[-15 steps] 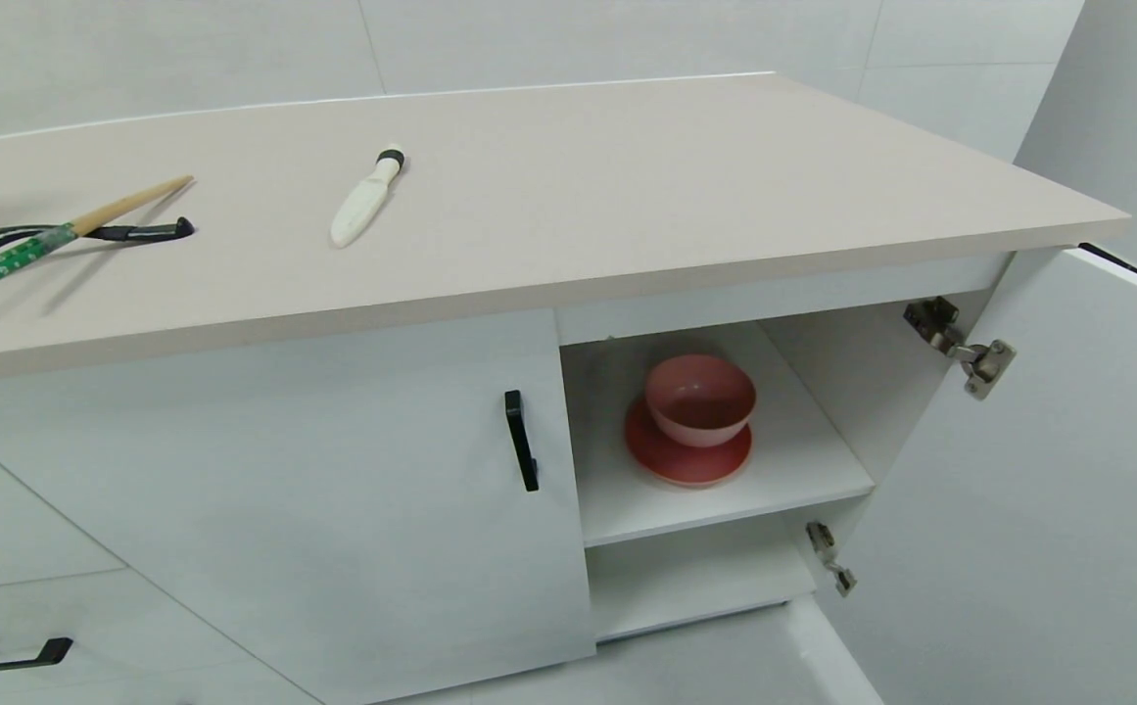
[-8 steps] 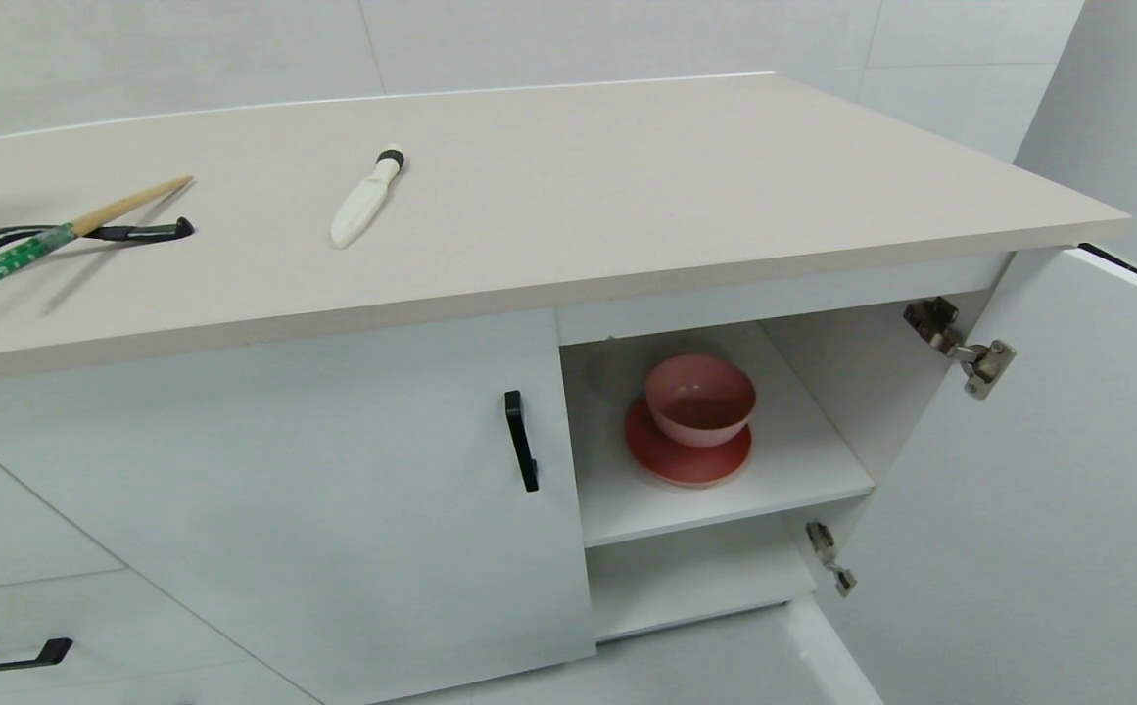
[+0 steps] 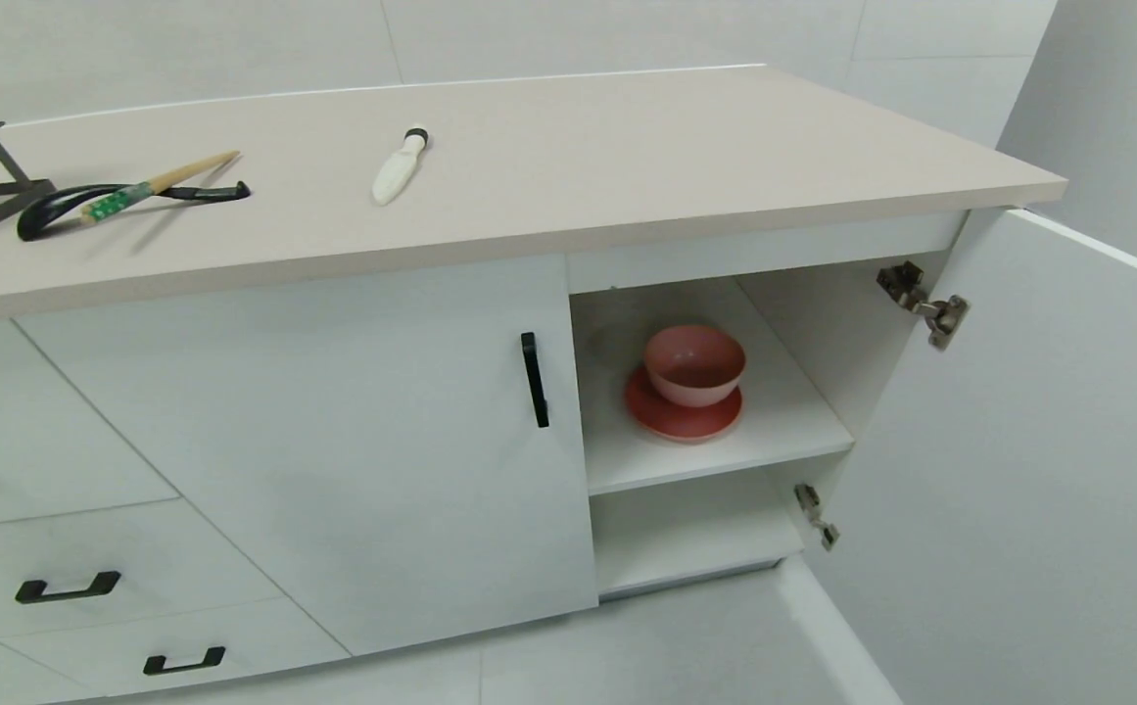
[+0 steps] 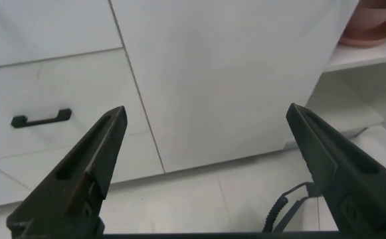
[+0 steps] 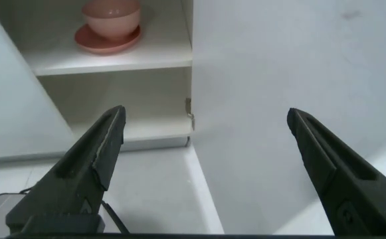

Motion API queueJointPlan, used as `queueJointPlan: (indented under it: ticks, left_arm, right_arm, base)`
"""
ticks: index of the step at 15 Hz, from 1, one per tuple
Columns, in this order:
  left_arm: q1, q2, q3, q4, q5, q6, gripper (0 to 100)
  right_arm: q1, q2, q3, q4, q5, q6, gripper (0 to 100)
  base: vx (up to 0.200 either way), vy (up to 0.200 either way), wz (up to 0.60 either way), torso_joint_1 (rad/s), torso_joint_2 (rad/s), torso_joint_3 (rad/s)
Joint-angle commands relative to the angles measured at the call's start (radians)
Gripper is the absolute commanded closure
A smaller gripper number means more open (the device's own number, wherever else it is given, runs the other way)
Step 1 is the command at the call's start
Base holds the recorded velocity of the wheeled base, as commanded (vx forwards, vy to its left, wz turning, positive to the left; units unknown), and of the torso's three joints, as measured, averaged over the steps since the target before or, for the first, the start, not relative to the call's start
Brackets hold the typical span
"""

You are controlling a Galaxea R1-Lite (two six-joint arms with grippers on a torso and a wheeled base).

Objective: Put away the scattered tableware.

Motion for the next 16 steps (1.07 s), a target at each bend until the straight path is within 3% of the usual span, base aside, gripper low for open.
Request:
queueJointPlan:
  ticks: [1,3,6,11,16]
  left_arm:
    - [0.0,0.001,0.0,0.0,0.0,0.001,0]
    - [0.0,0.001,0.0,0.0,0.0,0.001,0]
    - [0.0,0.001,0.0,0.0,0.0,0.001,0]
    - [0.0,0.001,0.0,0.0,0.0,-0.028,0]
    - [0.0,0.001,0.0,0.0,0.0,-0.023,0]
  right_arm:
    - [0.0,0.003,0.0,0.001,-0.001,0.002,0]
    - [0.0,0.003,0.0,0.001,-0.001,0.002,0]
    - [0.0,0.003,0.0,0.001,-0.001,0.003,0]
    - [0.0,0.003,0.0,0.001,-0.001,0.005,0]
    - [0.0,0.003,0.0,0.001,-0.001,0.005,0]
  base:
    - [-0.2,0.0,0.0,0.002,0.0,-0.002]
    - [-0.2,0.0,0.0,0.002,0.0,0.0]
    - [-0.2,-0.2,0.0,0.004,0.0,0.001]
    - [0.0,-0.2,0.0,0.003,0.0,0.004]
    - [0.0,-0.2,0.0,0.001,0.0,0.003]
